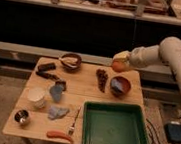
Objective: Place apple in table surface
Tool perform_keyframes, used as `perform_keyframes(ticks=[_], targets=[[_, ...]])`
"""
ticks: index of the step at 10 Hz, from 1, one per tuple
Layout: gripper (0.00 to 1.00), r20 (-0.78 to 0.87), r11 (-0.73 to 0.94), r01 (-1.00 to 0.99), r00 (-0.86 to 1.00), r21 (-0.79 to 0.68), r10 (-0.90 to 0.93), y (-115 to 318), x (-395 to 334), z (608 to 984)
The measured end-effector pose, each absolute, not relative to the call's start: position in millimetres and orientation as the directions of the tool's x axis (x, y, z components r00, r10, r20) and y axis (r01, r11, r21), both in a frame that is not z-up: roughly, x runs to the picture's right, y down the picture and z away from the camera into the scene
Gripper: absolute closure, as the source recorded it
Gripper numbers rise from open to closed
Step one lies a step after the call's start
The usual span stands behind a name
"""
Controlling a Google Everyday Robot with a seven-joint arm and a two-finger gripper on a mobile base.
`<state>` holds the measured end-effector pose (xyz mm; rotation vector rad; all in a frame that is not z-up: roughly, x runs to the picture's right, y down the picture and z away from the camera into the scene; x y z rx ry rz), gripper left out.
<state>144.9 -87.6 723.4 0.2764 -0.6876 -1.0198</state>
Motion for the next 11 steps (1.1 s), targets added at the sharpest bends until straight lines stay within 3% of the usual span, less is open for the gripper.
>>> perform_keyframes(ticks=[3, 11], targets=[[1.00, 0.317, 0.427, 0.709, 0.292, 0.562, -0.902, -69.6, 90.2, 738.1], [1.00, 0.393, 0.131, 0.898, -0.050, 0.421, -0.918, 13.0, -11.2, 864.3]])
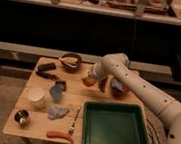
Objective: Place apple in table surface
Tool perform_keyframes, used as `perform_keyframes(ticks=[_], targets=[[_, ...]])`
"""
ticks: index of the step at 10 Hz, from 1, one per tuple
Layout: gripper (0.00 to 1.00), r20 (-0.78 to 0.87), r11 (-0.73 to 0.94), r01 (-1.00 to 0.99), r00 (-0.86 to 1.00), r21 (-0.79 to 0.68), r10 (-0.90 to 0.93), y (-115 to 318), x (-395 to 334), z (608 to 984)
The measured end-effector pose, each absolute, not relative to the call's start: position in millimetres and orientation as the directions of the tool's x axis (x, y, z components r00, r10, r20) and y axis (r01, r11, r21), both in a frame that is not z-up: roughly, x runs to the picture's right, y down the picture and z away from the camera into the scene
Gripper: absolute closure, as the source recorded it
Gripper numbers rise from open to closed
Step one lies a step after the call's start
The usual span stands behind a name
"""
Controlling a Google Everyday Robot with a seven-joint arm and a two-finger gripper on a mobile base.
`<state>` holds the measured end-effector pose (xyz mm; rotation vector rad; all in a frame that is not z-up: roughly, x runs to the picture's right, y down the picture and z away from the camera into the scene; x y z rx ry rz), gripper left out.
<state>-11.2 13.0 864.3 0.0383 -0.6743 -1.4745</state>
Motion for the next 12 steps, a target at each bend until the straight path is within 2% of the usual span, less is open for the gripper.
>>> perform_keyframes(ticks=[1, 3, 5, 9, 12], targets=[[0.99, 0.416, 0.110, 0.903, -0.080, 0.414, -0.906, 15.5, -15.6, 870.7], [0.84, 0.474, 0.062, 0.915, -0.147, 0.398, -0.868, 21.1, -25.3, 878.1], [0.61, 0.502, 0.022, 0.928, -0.181, 0.371, -0.846, 30.3, -27.4, 883.3], [0.23, 0.531, 0.035, 0.935, -0.170, 0.353, -0.830, 54.6, -20.7, 903.7], [0.20, 0.534, 0.046, 0.937, -0.156, 0.345, -0.831, 58.9, -18.5, 911.5]])
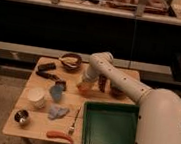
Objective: Place apple in table surface
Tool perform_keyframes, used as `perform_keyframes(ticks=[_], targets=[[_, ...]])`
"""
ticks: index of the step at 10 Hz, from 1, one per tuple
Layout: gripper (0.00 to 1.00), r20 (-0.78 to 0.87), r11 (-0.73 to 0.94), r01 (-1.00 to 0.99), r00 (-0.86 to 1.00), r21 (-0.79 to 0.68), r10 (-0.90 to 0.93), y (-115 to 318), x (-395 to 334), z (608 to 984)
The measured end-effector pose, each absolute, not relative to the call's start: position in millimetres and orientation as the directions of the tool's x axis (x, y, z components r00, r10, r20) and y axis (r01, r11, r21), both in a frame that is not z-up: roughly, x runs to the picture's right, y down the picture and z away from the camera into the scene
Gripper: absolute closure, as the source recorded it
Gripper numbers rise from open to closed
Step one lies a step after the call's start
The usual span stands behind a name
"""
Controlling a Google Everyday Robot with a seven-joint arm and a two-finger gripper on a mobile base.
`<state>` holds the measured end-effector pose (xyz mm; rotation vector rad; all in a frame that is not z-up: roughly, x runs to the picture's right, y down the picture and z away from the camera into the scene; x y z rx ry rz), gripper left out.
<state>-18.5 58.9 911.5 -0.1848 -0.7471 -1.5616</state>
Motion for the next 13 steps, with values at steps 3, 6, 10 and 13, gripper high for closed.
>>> perform_keyframes(ticks=[3, 6, 10, 13], targets=[[0.20, 0.516, 0.021, 0.945, -0.160, 0.327, -0.842, 56.4, -17.0, 909.7], [0.20, 0.515, 0.016, 0.948, -0.158, 0.318, -0.843, 52.3, -13.5, 905.7], [0.20, 0.510, 0.037, 0.962, -0.110, 0.271, -0.853, 29.5, 2.9, 894.5], [0.20, 0.503, 0.084, 0.963, -0.058, 0.256, -0.862, 10.0, 20.3, 883.5]])
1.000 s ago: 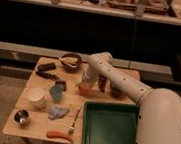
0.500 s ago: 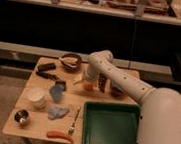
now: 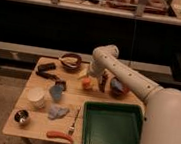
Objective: Place apple in table surface
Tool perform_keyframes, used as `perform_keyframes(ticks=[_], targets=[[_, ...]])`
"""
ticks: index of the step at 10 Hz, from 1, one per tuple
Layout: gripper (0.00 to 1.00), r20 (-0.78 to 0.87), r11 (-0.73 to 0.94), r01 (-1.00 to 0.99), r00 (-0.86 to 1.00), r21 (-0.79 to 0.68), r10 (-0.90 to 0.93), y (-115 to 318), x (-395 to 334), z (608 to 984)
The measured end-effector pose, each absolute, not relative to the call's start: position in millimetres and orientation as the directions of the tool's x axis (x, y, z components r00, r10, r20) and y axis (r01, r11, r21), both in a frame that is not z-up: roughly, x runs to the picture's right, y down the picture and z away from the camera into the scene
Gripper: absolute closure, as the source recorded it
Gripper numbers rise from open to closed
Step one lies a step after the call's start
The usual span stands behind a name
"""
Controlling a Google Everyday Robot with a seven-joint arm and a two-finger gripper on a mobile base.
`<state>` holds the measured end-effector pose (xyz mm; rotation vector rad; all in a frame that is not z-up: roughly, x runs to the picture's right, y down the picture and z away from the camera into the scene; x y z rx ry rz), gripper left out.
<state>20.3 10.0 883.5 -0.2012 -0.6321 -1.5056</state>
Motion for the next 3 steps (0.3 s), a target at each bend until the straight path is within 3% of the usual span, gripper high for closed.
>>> perform_keyframes(ticks=[3], targets=[[0.20, 0.505, 0.080, 0.962, -0.066, 0.262, -0.861, 10.1, 18.0, 882.9]])
